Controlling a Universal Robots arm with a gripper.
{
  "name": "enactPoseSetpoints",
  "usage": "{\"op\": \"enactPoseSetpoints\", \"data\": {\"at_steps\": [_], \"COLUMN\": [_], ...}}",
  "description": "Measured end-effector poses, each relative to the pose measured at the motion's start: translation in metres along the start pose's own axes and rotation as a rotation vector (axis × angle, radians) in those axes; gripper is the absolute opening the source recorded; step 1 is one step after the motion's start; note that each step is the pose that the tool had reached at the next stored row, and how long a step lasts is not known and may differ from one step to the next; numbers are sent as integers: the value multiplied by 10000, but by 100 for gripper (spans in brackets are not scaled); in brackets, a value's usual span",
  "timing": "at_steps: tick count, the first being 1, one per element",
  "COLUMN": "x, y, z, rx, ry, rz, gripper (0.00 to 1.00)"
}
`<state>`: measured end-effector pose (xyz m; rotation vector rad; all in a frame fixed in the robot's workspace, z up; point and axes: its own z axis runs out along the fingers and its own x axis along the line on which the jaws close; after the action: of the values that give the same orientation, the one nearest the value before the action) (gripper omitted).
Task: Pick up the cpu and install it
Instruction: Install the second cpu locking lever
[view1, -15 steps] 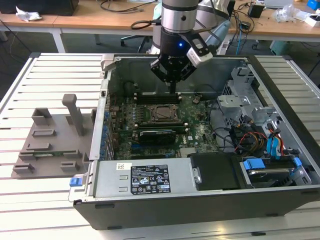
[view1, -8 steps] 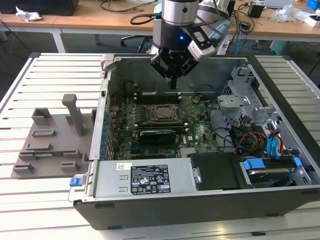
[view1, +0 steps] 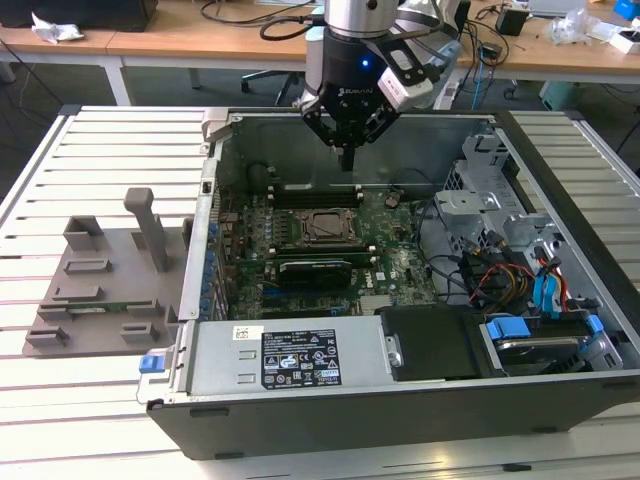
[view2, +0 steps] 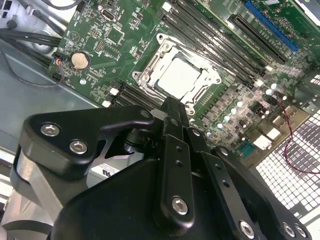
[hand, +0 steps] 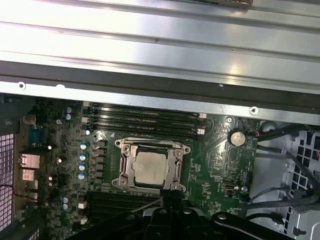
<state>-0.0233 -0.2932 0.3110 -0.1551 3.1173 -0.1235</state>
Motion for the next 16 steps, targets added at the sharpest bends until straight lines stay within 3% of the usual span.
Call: {"op": "enactPoseSetpoints", "data": {"at_steps": [8, 13, 16], "x": [1, 6, 10], "y": [-10, -36, -65], "z": [1, 4, 6], "rx": [-18, -198, -213], "ry": [-2, -20, -22], "rz": [-1, 4, 4], "gripper": [11, 11, 11]}}
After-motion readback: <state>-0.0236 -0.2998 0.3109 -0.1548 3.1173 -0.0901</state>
